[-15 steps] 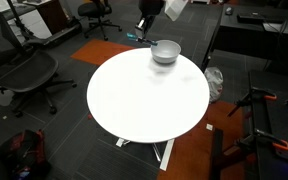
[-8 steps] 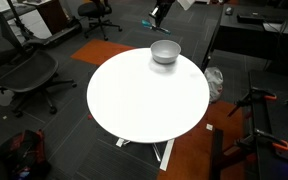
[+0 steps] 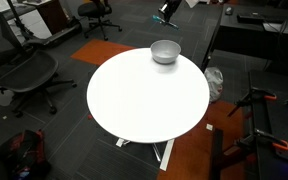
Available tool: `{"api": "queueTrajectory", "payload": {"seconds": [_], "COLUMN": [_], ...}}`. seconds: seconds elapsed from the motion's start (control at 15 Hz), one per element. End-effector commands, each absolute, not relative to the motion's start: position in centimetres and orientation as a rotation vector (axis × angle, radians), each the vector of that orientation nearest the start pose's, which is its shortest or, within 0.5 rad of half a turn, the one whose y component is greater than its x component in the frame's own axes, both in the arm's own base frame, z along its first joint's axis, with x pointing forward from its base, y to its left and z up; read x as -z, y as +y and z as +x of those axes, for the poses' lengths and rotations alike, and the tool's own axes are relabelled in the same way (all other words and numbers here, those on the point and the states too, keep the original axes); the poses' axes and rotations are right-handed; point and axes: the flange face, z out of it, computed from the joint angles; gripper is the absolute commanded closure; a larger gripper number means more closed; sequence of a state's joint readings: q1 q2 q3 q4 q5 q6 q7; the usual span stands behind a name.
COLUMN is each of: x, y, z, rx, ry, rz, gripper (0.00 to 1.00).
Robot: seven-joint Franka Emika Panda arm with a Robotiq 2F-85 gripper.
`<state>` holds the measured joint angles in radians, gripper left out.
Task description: Pick up the pen from the table and put it in the grey bowl.
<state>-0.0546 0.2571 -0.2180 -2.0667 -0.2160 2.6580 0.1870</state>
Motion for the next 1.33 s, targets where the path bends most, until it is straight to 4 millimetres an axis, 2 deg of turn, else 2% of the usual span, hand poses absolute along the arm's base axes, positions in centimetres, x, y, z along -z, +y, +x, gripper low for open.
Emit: {"api": "queueTrajectory", "payload": {"seconds": [0.0, 0.27, 1.27], "x": [-33.5, -31.3, -24.2], "y": [-16.9, -18.2, -20.5], "z": [59.3, 59.4, 60.9], "rx": [0.584, 0.563, 0.474], "ry": [0.496, 0.536, 0.672], "rz": [-3.238, -3.227, -3.179], "gripper": [0.95, 0.95, 0.95]}}
